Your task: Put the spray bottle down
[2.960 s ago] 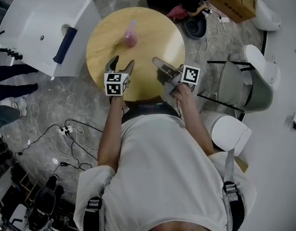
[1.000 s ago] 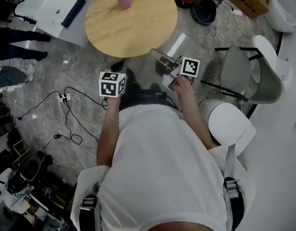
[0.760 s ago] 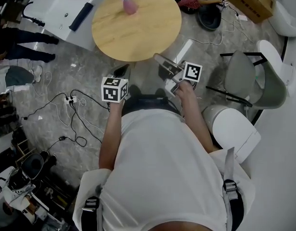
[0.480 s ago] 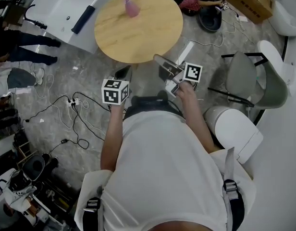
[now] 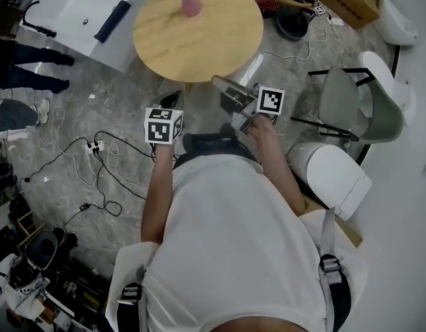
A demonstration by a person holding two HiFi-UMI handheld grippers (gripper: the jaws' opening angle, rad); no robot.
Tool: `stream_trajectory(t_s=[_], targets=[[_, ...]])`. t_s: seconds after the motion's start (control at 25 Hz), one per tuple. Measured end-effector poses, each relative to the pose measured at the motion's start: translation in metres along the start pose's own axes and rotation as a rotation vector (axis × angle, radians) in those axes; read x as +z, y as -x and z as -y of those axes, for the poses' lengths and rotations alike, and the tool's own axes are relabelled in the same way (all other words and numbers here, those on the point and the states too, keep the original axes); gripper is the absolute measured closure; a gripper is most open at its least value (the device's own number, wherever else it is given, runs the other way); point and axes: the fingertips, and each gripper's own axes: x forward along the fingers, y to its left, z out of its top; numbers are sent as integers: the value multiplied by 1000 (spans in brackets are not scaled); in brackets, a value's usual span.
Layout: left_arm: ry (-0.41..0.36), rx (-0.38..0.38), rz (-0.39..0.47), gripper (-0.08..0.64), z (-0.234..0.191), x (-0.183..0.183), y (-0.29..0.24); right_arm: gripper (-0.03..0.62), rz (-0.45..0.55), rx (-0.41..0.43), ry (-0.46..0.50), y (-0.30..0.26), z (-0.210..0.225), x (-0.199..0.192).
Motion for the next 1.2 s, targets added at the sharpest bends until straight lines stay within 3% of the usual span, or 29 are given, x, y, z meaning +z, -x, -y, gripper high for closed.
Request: stream_trajectory(t_s=[0.28,0.6,1.2], targets=[[12,-52,13,554,-5,-6,5,574,-26,-18,48,-16,-17,-22],[10,-105,33,554,-4,-3,2,574,-3,-50,71,-16,-23,-21],[8,-116,38,554,-1,-3,1,574,-13,-54,77,-19,-25,-23]])
